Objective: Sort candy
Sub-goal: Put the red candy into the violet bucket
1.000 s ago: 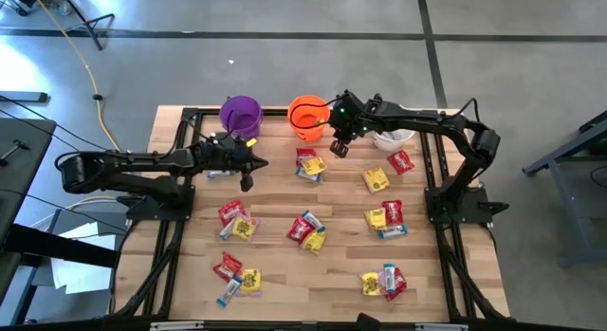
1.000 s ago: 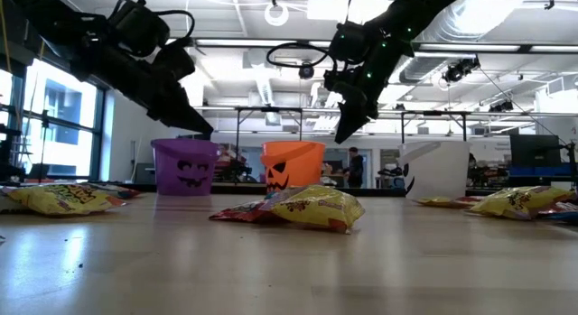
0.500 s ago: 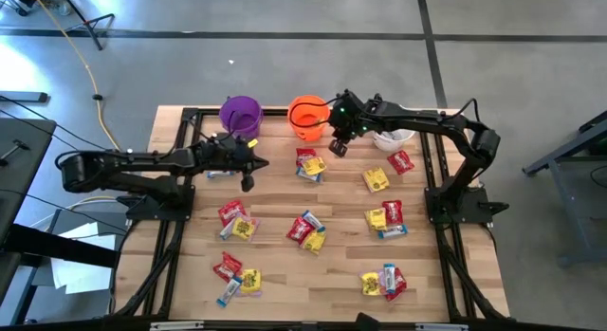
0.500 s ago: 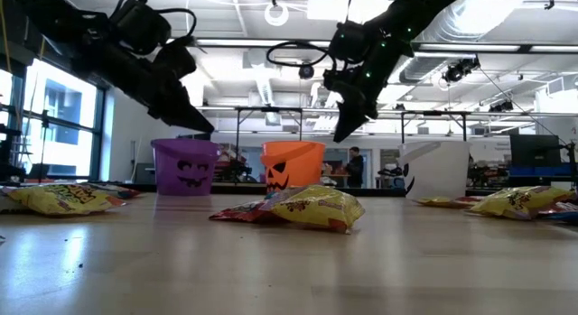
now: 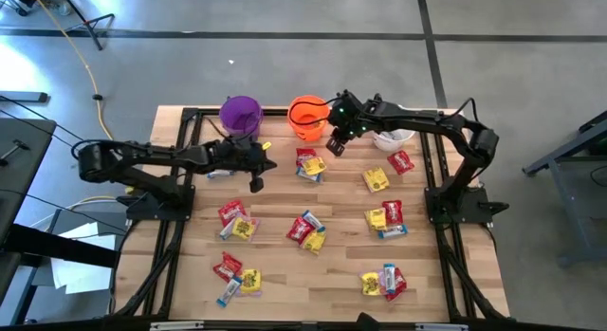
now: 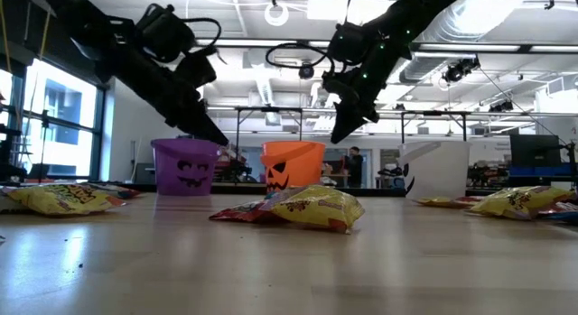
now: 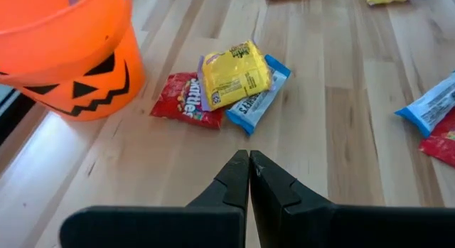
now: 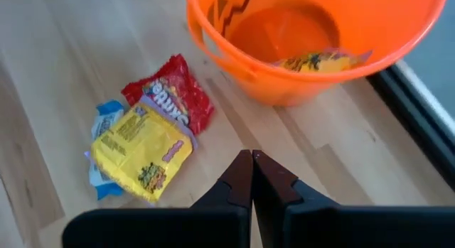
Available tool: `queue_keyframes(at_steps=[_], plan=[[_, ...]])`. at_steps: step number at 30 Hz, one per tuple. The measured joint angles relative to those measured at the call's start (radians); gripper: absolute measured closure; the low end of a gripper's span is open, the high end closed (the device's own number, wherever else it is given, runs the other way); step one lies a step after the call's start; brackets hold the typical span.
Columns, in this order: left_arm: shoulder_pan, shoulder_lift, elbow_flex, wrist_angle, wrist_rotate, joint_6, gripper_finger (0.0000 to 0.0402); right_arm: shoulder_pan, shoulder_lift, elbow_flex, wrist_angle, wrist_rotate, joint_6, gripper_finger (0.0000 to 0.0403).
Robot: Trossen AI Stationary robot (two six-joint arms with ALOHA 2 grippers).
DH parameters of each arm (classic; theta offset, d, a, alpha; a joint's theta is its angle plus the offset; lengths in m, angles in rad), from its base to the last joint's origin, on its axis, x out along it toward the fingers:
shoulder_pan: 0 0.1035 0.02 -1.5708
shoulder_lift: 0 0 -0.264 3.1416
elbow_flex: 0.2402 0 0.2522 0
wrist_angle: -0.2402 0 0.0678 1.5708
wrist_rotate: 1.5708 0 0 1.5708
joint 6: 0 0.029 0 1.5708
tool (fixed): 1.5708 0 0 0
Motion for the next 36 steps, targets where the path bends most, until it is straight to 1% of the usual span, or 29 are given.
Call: queue_keyframes(at_steps=[7, 10, 13, 18, 23, 28, 36], plan=[[0.0, 0.097, 0.064, 0.008, 0.039, 0.026, 0.0401, -0.005, 0.025, 0.0, 0.006, -0.025, 0.018, 0.0402], [0.0, 0.127, 0.072, 0.048, 0.043, 0.025, 0.0402, -0.005, 0.036, 0.0, 0.012, -0.031, 0.014, 0.0402], [0.0, 0.146, 0.072, 0.075, 0.06, 0.02, 0.0402, -0.006, 0.036, 0.0, 0.015, -0.034, -0.008, 0.0402], [-0.001, 0.163, 0.072, 0.075, 0.064, 0.017, 0.0402, -0.015, 0.036, 0.0, 0.008, -0.035, -0.035, 0.0402], [-0.011, 0.183, 0.072, 0.122, 0.061, 0.009, 0.04, -0.024, 0.035, 0.0, 0.008, -0.034, -0.038, 0.0402], [-0.028, 0.202, 0.072, 0.172, 0.055, 0.017, 0.0379, -0.023, 0.035, 0.0, 0.019, -0.034, -0.056, 0.0402], [-0.034, 0.205, 0.072, 0.185, 0.052, 0.01, 0.0325, -0.023, 0.035, 0.0, 0.019, -0.034, -0.075, 0.0402]])
